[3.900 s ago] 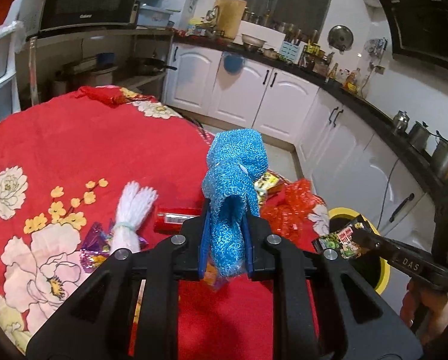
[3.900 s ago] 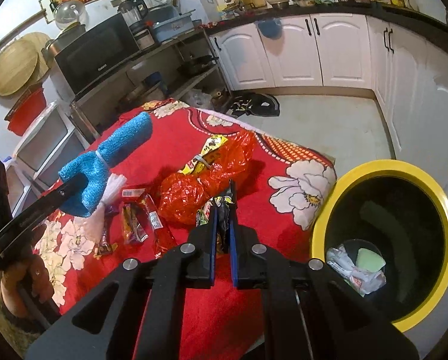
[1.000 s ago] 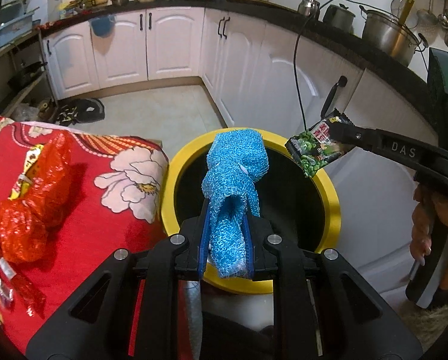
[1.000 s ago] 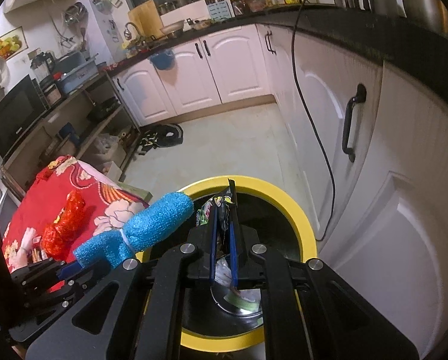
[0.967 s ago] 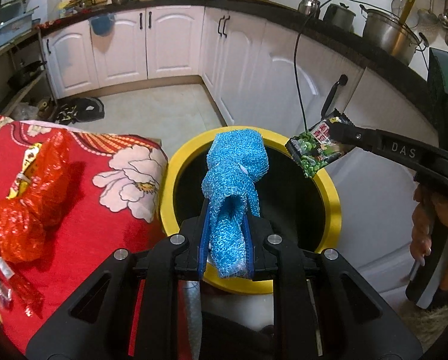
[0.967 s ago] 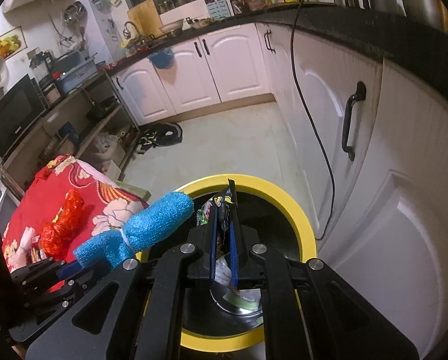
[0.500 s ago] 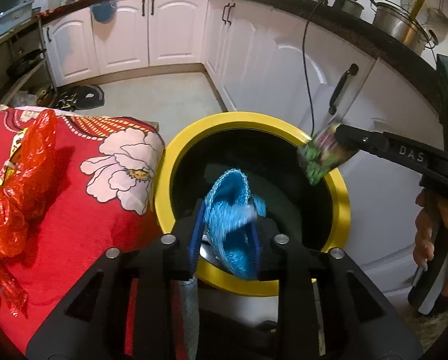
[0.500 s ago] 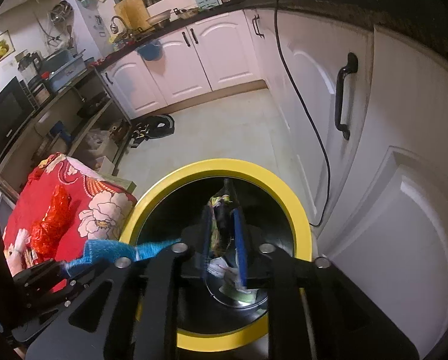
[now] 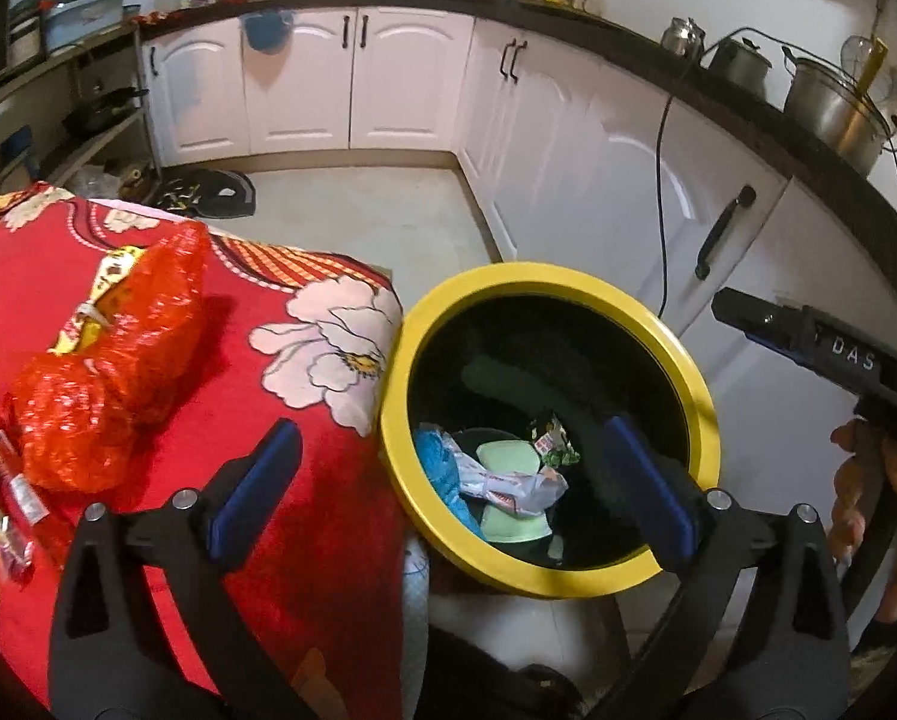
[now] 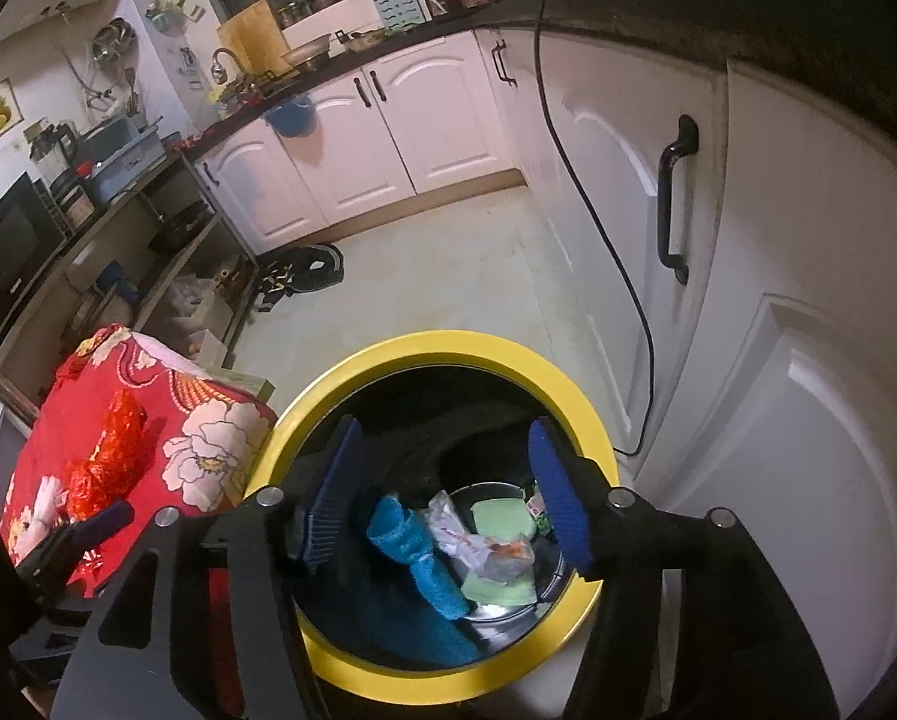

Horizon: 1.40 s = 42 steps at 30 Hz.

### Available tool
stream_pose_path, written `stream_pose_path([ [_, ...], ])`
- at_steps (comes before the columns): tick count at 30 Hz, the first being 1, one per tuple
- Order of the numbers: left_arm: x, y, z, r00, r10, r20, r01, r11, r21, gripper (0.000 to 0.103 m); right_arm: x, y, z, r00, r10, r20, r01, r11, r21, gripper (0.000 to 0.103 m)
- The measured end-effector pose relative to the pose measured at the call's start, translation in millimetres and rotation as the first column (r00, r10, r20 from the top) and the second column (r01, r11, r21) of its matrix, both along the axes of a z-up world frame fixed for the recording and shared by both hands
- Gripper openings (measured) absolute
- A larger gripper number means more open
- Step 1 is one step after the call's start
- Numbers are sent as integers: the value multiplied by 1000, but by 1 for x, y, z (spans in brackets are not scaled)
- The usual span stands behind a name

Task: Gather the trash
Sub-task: 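Move both tools back toward the remaining wrappers on the table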

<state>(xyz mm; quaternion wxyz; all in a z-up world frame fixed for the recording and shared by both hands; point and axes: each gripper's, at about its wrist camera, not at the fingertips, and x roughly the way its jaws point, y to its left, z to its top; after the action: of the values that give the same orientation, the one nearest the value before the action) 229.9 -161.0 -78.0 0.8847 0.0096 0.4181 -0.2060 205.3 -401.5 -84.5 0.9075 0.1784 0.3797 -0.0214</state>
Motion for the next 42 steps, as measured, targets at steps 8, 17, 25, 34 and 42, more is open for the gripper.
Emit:
stream_pose_path([
  [8,-6,12,14,999,34,32,-34,999,-1,92,-5,13,14,999,16,32,-16,1000,-1,64],
  [17,-14,36,29,992,94,84,-94,996,-8,92,-11,32,32,994,76,74,-76,997,-5,65],
  [25,-22,61,41,981,156,117,-155,988,-22,92,-16,64,44,984,153,93,-151,988,-24,65],
  [34,-32,111,57,954,256,159,-251,967,-53,92,-21,102,57,966,232,112,-228,973,-44,68],
  [42,-41,152,68,926,333,178,-323,943,-84,92,-25,134,63,947,299,117,-293,954,-67,68],
])
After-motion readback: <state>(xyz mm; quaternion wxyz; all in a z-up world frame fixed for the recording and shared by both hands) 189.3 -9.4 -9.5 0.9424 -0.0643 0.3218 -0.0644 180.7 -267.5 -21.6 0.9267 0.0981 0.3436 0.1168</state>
